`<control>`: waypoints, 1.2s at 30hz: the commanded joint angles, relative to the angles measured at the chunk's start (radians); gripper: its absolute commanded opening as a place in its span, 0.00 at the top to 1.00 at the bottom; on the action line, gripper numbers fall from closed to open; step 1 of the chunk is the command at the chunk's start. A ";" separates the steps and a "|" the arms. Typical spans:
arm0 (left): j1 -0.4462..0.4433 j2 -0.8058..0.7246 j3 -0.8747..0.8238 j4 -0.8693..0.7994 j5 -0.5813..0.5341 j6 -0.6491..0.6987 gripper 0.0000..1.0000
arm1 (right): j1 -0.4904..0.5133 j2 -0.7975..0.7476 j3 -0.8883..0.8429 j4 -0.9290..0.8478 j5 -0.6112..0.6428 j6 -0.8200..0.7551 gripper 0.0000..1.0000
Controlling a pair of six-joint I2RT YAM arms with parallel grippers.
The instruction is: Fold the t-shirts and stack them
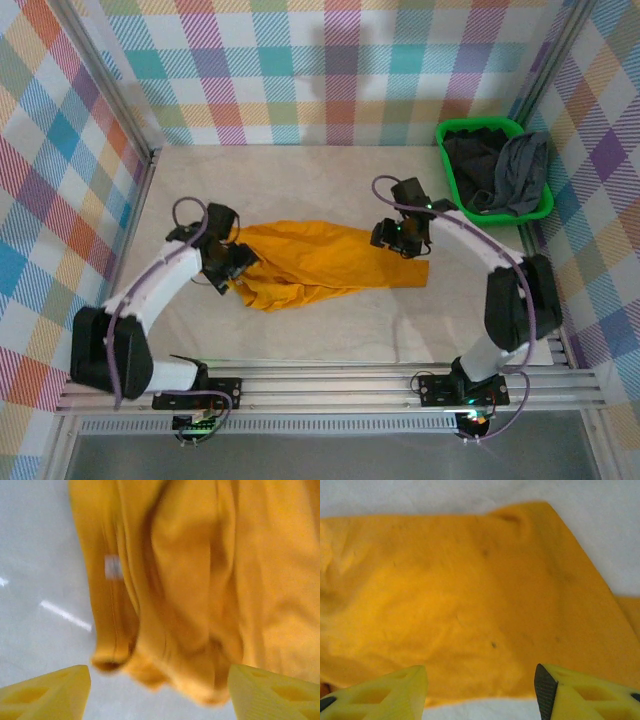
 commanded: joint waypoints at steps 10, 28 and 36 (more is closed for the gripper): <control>-0.219 0.109 -0.120 0.079 0.004 -0.162 0.21 | -0.034 -0.038 -0.205 -0.042 -0.023 0.072 0.37; -0.239 0.237 0.099 0.110 -0.185 -0.127 1.00 | -0.114 0.121 -0.114 0.080 0.018 -0.015 1.00; -0.154 -0.072 0.285 0.112 -0.219 -0.037 1.00 | -0.110 -0.236 0.078 0.089 0.043 -0.076 1.00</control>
